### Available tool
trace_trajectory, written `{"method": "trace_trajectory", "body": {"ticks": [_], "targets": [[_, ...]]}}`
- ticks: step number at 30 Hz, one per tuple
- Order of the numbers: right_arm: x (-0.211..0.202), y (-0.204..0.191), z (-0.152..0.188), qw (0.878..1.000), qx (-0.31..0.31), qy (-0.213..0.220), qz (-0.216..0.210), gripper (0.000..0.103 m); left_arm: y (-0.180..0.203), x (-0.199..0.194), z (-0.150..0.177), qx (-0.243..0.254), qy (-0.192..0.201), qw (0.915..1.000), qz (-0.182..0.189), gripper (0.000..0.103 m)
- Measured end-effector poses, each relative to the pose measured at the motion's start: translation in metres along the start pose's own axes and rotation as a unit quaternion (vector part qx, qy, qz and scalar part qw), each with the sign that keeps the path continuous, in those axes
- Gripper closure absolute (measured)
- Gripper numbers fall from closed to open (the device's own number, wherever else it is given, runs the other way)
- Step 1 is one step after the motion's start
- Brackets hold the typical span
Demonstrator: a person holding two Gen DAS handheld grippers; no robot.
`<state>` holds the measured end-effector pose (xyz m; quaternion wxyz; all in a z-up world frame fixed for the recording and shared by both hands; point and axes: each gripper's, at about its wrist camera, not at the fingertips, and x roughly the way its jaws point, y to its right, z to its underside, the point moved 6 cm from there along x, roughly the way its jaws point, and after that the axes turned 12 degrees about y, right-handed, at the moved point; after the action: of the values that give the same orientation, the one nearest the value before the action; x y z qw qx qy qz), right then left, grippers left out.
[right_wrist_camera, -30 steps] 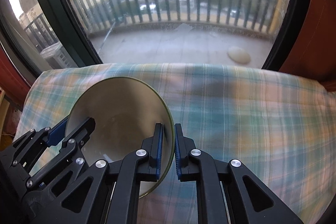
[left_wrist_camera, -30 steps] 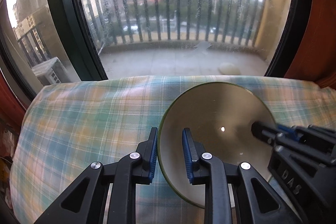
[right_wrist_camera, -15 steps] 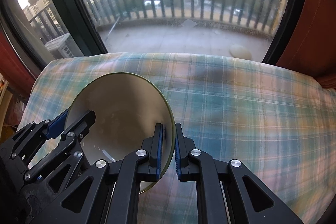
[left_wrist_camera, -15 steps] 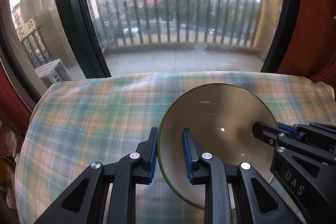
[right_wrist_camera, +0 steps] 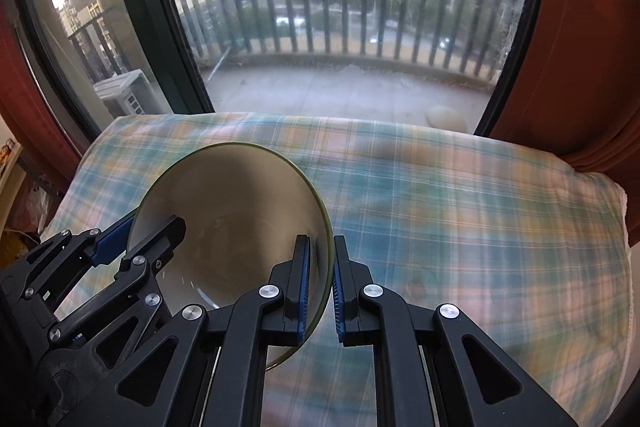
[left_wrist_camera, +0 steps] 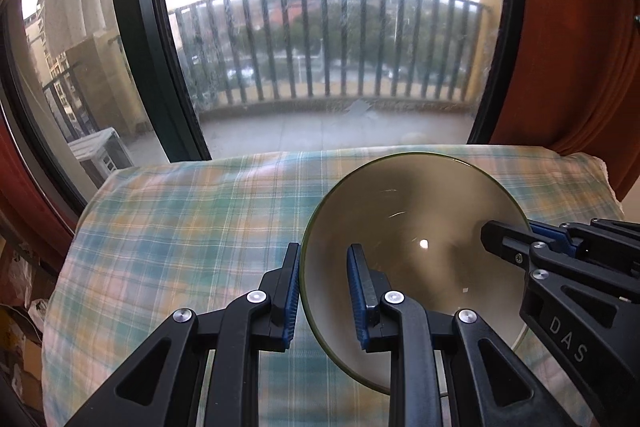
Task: Organize plates and bowls
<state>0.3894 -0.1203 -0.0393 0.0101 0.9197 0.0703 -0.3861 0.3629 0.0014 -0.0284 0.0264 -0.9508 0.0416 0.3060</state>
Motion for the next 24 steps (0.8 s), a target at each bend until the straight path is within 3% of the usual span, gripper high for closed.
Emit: {"method": "trace_trajectory", "body": {"ticks": [24], "targets": [[-0.119,0.024,0.061,1.0,-0.001,0.029,0.002,0.09,0.041,-0.095,0.038,0.03,0.023,0.9982,0.047,0.082]]}}
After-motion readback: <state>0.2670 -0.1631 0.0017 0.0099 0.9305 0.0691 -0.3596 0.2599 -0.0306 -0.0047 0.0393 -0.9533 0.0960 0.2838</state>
